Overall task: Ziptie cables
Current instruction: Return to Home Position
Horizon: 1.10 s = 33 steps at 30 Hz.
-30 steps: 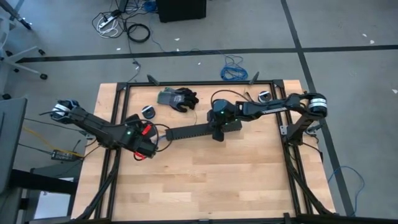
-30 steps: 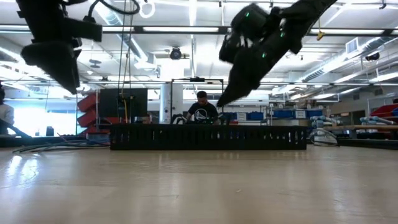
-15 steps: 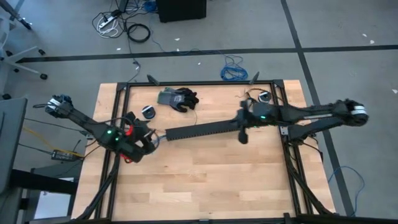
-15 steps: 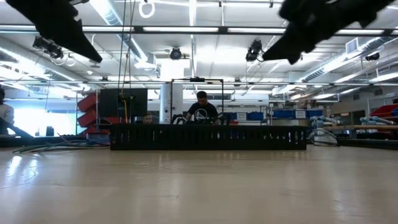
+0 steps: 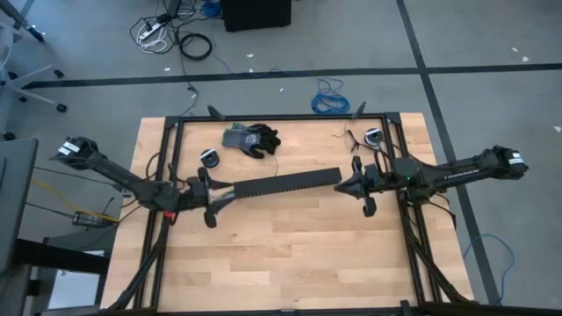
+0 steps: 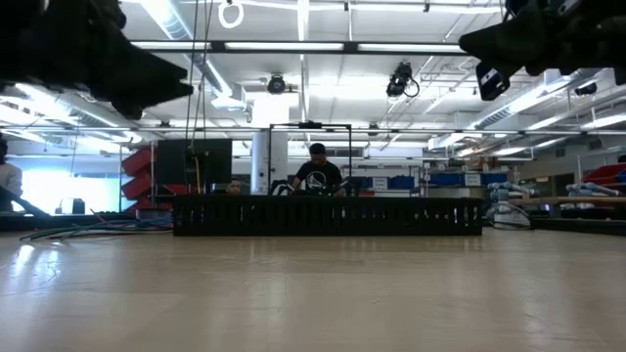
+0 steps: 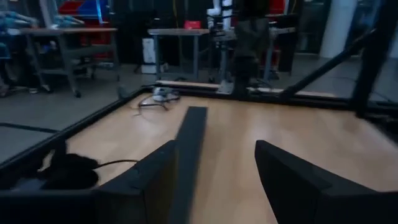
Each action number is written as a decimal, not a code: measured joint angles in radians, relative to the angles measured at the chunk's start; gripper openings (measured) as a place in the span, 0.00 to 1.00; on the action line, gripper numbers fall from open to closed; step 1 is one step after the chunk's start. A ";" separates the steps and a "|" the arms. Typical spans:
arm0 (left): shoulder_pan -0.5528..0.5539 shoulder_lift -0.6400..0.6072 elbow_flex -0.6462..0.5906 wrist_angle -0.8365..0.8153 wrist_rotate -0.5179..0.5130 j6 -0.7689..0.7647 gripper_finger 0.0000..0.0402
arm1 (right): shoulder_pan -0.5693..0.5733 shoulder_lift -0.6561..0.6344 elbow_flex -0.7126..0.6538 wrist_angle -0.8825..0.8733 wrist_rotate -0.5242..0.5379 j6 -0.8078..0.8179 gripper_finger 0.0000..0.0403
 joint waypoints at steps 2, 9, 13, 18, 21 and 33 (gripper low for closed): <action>0.056 0.003 -0.017 0.026 0.049 0.025 0.52 | 0.026 0.003 -0.021 0.030 0.023 -0.004 0.00; 0.312 -0.027 -0.003 0.028 0.314 0.101 0.52 | 0.061 -0.037 -0.066 0.084 0.086 -0.052 0.00; 0.450 -0.102 0.000 -0.037 0.463 0.109 0.52 | 0.058 -0.121 -0.074 0.054 0.087 -0.074 0.00; 0.586 -0.240 0.000 -0.190 0.574 0.099 0.52 | 0.058 -0.282 -0.074 -0.107 0.087 -0.075 0.00; 0.640 -0.334 0.000 -0.299 0.602 0.098 0.52 | 0.058 -0.387 -0.075 -0.232 0.111 -0.061 0.00; 0.737 -0.805 0.000 -0.792 0.557 0.092 0.52 | 0.058 -0.659 -0.120 -0.507 0.154 -0.029 0.00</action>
